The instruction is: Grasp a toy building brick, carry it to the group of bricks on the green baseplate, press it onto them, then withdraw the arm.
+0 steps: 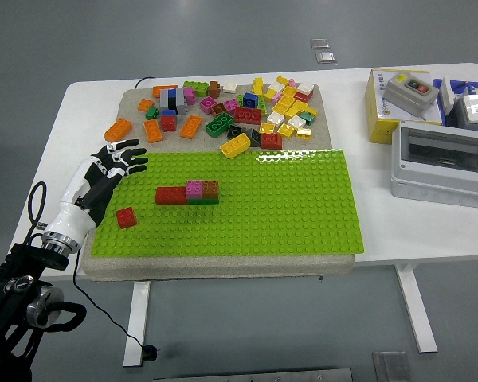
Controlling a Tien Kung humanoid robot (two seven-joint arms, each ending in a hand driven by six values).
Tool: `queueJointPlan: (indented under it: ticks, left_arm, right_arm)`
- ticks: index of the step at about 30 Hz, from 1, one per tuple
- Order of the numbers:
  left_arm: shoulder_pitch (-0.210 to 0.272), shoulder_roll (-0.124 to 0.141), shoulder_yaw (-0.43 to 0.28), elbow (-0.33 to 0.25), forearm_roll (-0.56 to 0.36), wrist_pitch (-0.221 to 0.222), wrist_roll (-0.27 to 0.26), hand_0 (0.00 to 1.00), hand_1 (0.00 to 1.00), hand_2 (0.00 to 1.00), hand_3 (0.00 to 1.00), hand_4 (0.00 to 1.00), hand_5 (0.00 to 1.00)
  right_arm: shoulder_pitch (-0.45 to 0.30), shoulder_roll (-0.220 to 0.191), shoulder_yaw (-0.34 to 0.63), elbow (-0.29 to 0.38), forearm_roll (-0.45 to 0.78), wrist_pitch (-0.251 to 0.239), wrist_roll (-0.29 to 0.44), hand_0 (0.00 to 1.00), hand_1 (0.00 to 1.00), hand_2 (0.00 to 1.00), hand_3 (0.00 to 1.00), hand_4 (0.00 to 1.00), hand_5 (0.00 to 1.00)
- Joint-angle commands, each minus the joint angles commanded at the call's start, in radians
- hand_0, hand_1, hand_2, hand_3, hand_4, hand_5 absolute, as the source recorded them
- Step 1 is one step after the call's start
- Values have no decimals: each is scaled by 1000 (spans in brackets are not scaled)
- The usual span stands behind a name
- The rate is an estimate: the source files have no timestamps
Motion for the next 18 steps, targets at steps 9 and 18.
queueJointPlan:
  ticks: [9, 18]
  left_arm:
    - [1, -1, -3, 4, 10, -8, 7, 727, 679, 664, 699, 597, 466]
    - [1, -1, -3, 6, 12, -13, 8, 727, 679, 666, 710, 642, 513]
  right_arm:
    - [0, 0, -5, 0, 5, -3, 0, 696, 611, 609, 699, 342, 921]
    - [-1, 1, -14, 0, 17, -8, 1, 695, 611, 609, 699, 341, 921]
